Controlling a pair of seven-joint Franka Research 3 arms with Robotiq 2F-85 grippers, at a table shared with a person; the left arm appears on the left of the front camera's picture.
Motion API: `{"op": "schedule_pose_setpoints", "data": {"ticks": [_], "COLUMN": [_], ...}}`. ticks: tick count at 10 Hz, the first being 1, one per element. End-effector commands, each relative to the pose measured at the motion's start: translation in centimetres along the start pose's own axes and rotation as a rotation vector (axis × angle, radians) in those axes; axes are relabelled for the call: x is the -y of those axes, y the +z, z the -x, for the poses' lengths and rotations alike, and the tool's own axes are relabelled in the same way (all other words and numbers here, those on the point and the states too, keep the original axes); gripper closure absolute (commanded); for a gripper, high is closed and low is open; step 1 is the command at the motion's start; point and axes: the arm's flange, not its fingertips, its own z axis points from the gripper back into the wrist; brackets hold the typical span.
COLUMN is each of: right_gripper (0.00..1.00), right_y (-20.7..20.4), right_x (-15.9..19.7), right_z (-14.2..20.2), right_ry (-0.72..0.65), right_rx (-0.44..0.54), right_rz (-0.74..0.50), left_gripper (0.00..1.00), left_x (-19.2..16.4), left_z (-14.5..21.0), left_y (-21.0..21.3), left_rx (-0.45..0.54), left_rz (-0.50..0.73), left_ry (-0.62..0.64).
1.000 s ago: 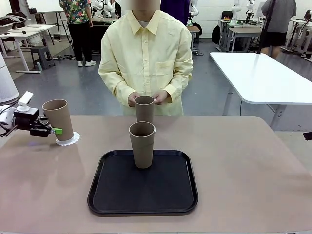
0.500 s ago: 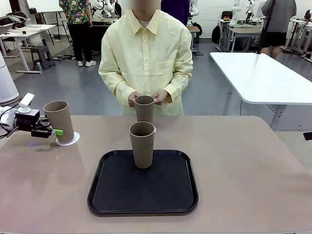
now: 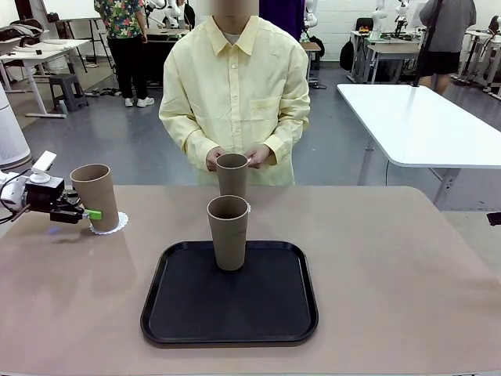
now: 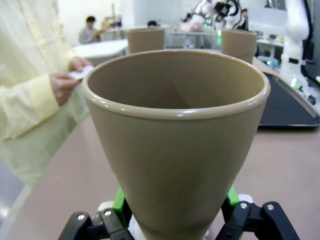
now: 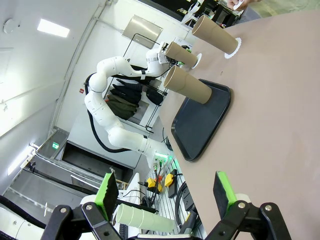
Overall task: Place coasters on the table and set cups on them.
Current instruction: Take one Reusable plastic cup from the Flat Tray and place it on a coaster set by the human.
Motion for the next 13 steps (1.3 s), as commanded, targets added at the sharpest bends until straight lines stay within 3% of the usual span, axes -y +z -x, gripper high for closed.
{"op": "schedule_pose_setpoints", "data": {"ticks": [1,4,5,6,13], "right_gripper": [0.00,0.00,0.00,0.00,0.00], "right_y": [-0.03,-0.03,-0.03,-0.03,-0.03], "right_x": [0.05,0.05,0.05,0.05,0.05], "right_z": [-0.01,-0.01,-0.01,-0.01,-0.01], "right_ry": [-0.001,-0.001,-0.001,-0.001,-0.001], "right_rx": [0.000,0.000,0.000,0.000,0.000], "right_rz": [-0.001,-0.001,-0.001,-0.001,-0.001], "left_gripper": [0.17,0.17,0.12,0.00,0.00], "left_x": [-0.45,-0.52,-0.53,-0.57,-0.48], "left_z": [0.14,0.33,0.44,0.45,0.39], "left_y": [0.19,0.09,0.04,0.05,0.53], "left_rx": [0.030,0.035,0.022,0.021,-0.013], "left_rz": [0.027,0.037,0.038,0.043,0.047], "left_ry": [-0.032,-0.029,-0.016,-0.011,-0.008]}}
